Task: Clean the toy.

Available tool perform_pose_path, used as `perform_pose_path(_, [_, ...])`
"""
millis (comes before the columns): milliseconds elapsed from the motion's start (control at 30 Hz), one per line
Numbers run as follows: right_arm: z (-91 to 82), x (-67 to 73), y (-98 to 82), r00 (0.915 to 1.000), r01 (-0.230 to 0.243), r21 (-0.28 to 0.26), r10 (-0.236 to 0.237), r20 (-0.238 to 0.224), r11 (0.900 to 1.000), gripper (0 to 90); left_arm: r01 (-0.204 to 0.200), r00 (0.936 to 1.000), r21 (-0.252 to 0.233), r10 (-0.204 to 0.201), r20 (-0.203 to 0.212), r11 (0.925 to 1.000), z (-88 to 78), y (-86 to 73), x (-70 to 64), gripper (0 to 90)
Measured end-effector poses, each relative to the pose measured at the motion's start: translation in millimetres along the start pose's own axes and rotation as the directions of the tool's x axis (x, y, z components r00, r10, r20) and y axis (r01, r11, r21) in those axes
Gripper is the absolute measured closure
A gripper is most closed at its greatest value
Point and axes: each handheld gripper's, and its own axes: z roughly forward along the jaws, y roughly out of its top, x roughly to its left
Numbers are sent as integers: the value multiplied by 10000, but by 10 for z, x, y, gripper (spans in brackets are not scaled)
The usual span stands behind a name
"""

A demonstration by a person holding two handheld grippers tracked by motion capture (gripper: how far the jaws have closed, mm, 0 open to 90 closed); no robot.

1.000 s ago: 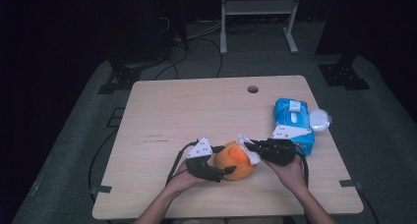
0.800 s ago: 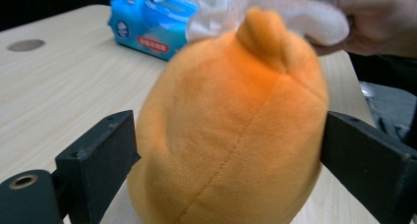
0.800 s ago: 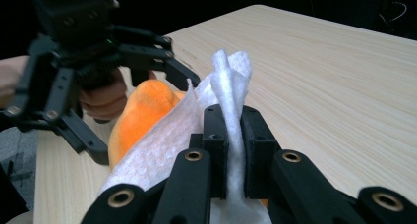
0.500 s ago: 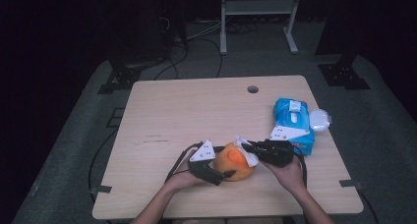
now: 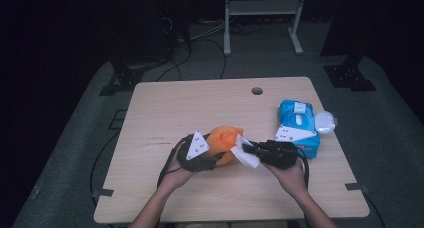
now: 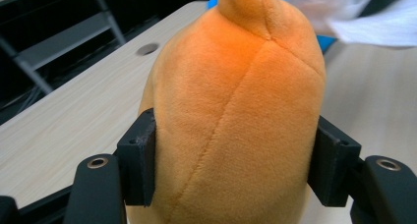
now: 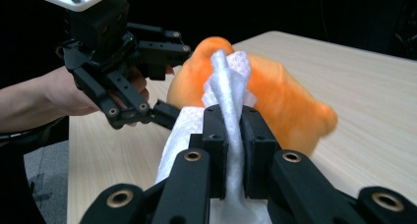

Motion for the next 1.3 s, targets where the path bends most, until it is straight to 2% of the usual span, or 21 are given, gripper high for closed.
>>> perform_pose_path(67, [9, -8, -9, 10000, -52, 31, 52, 13, 10000, 816, -36, 10000, 213, 38, -83, 9998, 22, -20, -8, 331])
perform_pose_path(100, [27, -26, -19, 9999, -155, 66, 155, 18, 9999, 815, 26, 10000, 638, -26, -2, 9980, 98, -67, -47, 319])
perform_pose_path(133, [27, -26, -19, 9999, -155, 66, 155, 18, 9999, 815, 26, 10000, 638, -26, -2, 9980, 98, -67, -47, 304])
perform_pose_path(167, [36, -33, -22, 9998, -171, 23, 171, 33, 9999, 815, 142, 9997, 944, -161, 196, 9954, 160, -97, -85, 304])
perform_pose_path(300, [71, -70, -35, 9990, -453, -30, 453, 42, 9990, 815, -268, 9986, 1209, 211, 480, 9923, 216, -15, -240, 194])
perform_pose_path(400, [84, -84, -57, 9982, -594, -13, 594, 42, 9982, 815, -314, 9972, 1456, 212, 712, 9888, 196, 11, -263, 176])
perform_pose_path(433, [75, -95, -61, 9977, -670, -61, 670, 21, 9977, 814, -51, 9948, 1504, -102, 1009, 9886, 160, 24, -245, 176])
perform_pose_path(467, [75, -95, -61, 9977, -670, -61, 670, 21, 9977, 814, -51, 9948, 1504, -102, 1009, 9886, 160, 24, -245, 177])
perform_pose_path(500, [73, -96, -60, 9976, -689, -102, 689, 22, 9976, 814, 158, 9910, 1489, -354, 1294, 9887, 132, 36, -226, 177])
perform_pose_path(567, [72, -107, -53, 9965, -831, -177, 831, -32, 9964, 814, 211, 9839, 1662, -499, 1714, 9859, 75, 61, -207, 177])
perform_pose_path(733, [85, -130, -35, 9958, -910, -194, 909, -89, 9957, 814, 178, 9771, 1761, -545, 2059, 9842, 42, 63, -213, 178])
perform_pose_path(800, [101, -160, 9, 9952, -972, -236, 970, -126, 9950, 814, 241, 9721, 1720, -633, 2257, 9848, 33, 65, -212, 179])
perform_pose_path(900, [137, -196, 74, 9947, -1006, -273, 999, -249, 9946, 815, 208, 9586, 1527, -631, 2776, 9880, 33, 68, -232, 185])
perform_pose_path(933, [137, -196, 74, 9947, -1006, -273, 999, -249, 9946, 815, 208, 9586, 1527, -631, 2776, 9880, 33, 68, -232, 185])
perform_pose_path(967, [158, -202, 98, 9948, -993, -225, 987, -265, 9948, 815, 207, 9546, 1481, -636, 2911, 9887, 33, 73, -239, 185])
perform_pose_path(1067, [290, -233, 121, 9947, -935, 525, 955, -369, 9942, 814, 202, 9491, 1423, -637, 3084, 9896, 29, 82, -241, 185])
perform_pose_path(1100, [318, -249, 95, 9937, -1014, 836, 1050, -395, 9913, 814, 395, 9438, 1379, -823, 3202, 9897, 19, 81, -222, 185])
perform_pose_path(1133, [318, -249, 95, 9937, -1014, 836, 1050, -395, 9913, 814, 395, 9438, 1379, -823, 3202, 9897, 19, 81, -222, 185])
perform_pose_path(1167, [347, -277, -1, 9898, -1247, 1151, 1317, -549, 9855, 814, 917, 9298, 1190, -1278, 3452, 9886, -14, 88, -165, 184])
perform_pose_path(1233, [338, -279, -28, 9887, -1303, 1199, 1380, -589, 9842, 815, 1078, 9287, 1051, -1379, 3443, 9886, -40, 99, -122, 184])
perform_pose_path(1300, [264, -283, -110, 9869, -1347, 1347, 1450, -703, 9817, 815, 1266, 9321, 776, -1453, 3316, 9889, -61, 109, -66, 184])
